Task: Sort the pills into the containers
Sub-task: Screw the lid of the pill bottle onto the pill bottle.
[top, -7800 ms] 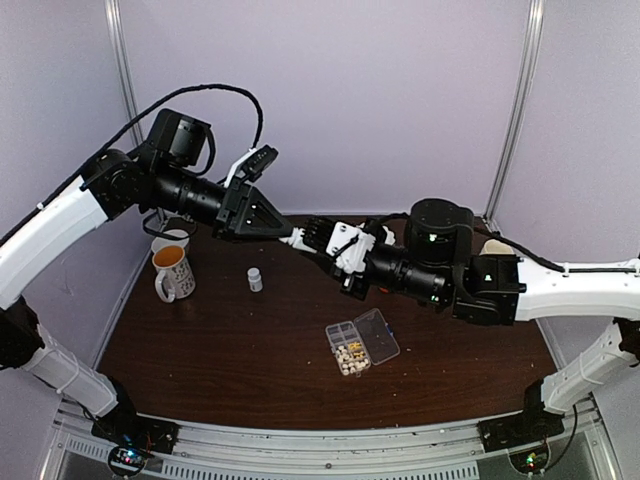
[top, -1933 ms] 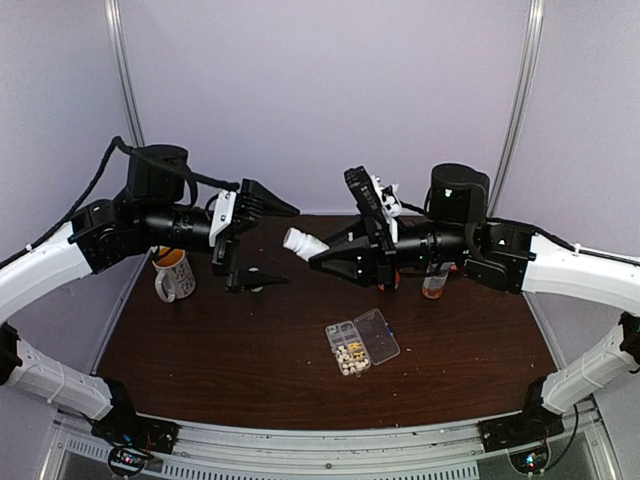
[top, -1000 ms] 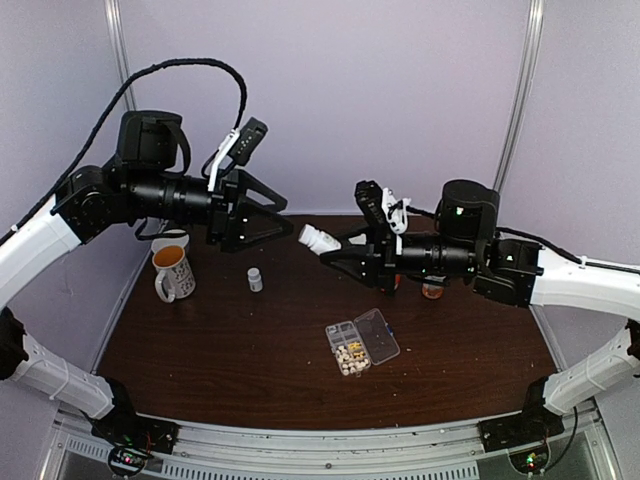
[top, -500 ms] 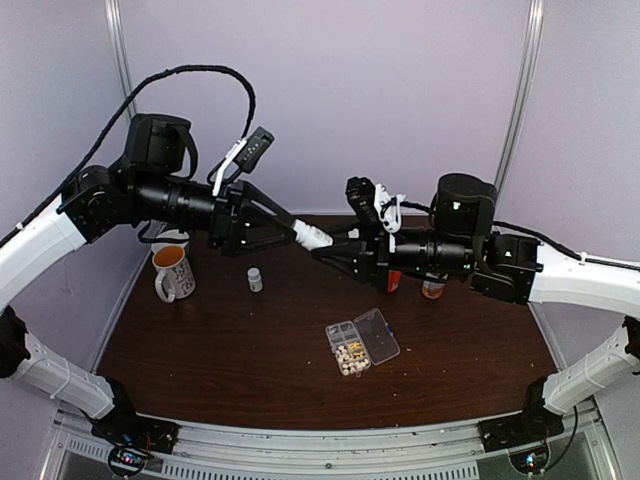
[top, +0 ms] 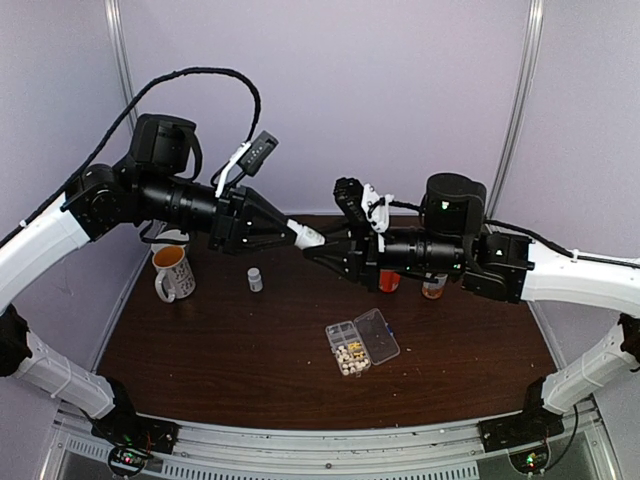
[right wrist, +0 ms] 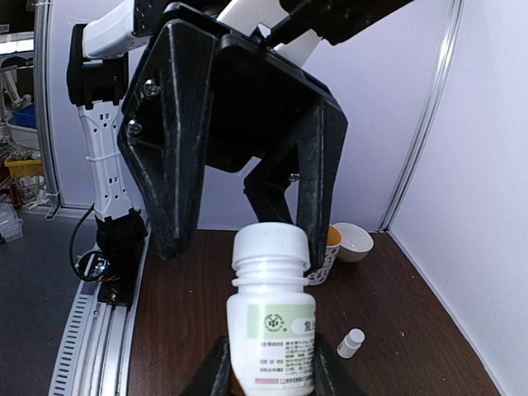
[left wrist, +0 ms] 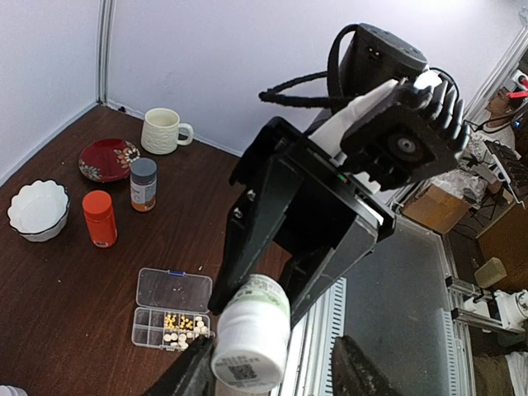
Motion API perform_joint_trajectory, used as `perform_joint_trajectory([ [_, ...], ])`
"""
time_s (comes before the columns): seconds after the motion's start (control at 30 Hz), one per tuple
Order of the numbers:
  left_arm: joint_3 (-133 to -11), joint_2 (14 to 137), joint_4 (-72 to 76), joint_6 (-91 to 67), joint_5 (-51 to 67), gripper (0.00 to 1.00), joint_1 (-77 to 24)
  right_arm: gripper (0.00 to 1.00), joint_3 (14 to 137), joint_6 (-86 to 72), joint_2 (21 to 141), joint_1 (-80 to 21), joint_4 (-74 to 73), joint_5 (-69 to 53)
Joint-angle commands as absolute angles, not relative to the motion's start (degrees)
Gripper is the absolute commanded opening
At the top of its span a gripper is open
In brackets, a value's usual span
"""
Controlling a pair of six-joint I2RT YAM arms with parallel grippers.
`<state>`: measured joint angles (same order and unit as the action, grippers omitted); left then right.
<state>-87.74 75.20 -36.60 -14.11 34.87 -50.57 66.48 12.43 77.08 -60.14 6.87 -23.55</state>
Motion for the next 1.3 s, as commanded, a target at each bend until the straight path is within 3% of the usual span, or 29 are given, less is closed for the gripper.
perform_joint_trajectory([
  [0.0,-89.38,75.34,-35.82,-13.71,35.86,0.48,-50.34,0.00,68.20,12.28,77.37,-60.47,7.47,-22.01],
  [0.33,-89.58,75.12,-36.25,-12.96,35.25,0.46,-50.29,0.00,67.90,12.50,77.11,-60.49,7.42,-21.98],
  [0.4,-89.58,75.03,-36.34,-12.91,35.24,0.57,-50.33,0.00,67.77,12.51,77.00,-60.47,7.50,-22.19],
  [0.47,-89.72,74.85,-36.58,-12.75,34.85,0.62,-50.24,0.00,67.61,12.57,76.83,-60.52,7.49,-22.29],
  [0.93,-90.00,74.22,-37.20,-12.63,33.39,0.56,-49.40,0.00,67.89,12.76,77.07,-60.55,7.01,-22.41],
  [1.27,-90.07,74.36,-37.71,-12.24,33.92,0.44,-49.31,0.00,68.62,12.81,77.50,-60.50,6.69,-21.95],
])
